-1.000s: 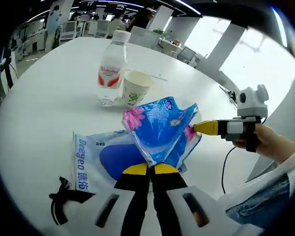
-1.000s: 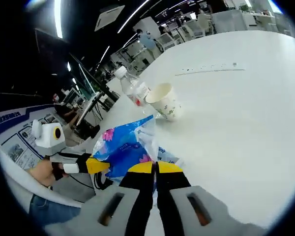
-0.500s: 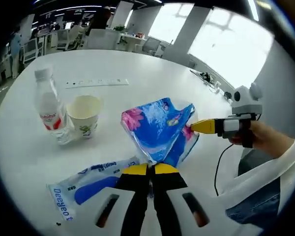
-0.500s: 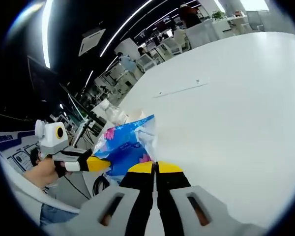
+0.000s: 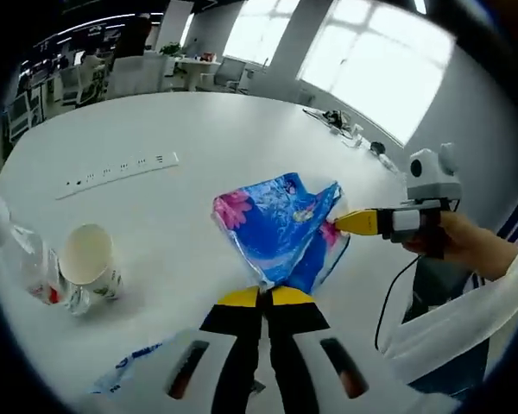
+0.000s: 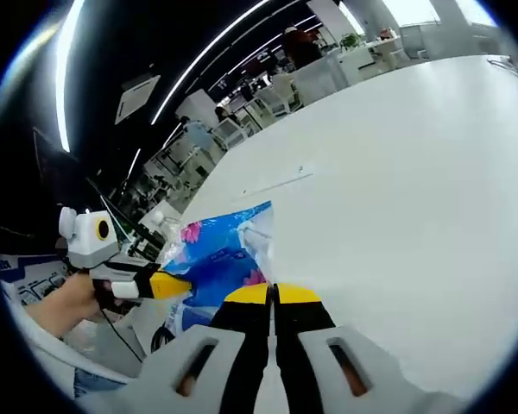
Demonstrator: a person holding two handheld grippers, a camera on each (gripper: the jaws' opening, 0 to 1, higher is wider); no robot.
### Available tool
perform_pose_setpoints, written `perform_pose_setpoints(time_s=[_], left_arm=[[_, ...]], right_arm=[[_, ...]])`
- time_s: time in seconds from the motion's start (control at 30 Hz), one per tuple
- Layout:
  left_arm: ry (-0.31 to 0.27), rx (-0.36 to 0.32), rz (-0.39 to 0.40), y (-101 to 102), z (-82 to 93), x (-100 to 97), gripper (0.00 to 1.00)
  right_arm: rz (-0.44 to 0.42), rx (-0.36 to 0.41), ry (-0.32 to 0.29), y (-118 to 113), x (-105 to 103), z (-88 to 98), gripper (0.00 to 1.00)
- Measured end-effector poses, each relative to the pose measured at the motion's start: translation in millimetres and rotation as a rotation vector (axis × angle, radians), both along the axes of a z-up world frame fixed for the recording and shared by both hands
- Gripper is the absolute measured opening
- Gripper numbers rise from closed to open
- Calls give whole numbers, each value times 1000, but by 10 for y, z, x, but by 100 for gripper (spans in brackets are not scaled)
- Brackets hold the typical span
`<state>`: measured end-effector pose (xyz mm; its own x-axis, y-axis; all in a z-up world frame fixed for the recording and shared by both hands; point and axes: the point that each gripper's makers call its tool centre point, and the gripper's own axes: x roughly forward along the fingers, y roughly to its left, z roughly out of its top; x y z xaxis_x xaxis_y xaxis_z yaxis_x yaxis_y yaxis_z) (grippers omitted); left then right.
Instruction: Arrange the tabletop items into an orderly group along one side of the table until the central work area is clear of visible clutter.
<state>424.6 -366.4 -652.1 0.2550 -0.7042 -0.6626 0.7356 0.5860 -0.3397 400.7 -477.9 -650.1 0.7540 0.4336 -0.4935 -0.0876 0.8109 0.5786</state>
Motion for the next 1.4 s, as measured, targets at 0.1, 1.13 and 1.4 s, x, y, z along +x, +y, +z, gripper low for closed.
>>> perform_pose_setpoints(time_s=[0.1,1.13,1.4], left_arm=[[0,15,-41,-134,-37,8,0],[70,164,-190,-1125,-699,403,0],[116,198,-152,-1091,-910,505,0]], right_arm=[[-30,0,2,-118,9,-6,0],[-188,-109,121,-1114,350,-577,0],[-165,-133,161,-1088,484,-804,0]])
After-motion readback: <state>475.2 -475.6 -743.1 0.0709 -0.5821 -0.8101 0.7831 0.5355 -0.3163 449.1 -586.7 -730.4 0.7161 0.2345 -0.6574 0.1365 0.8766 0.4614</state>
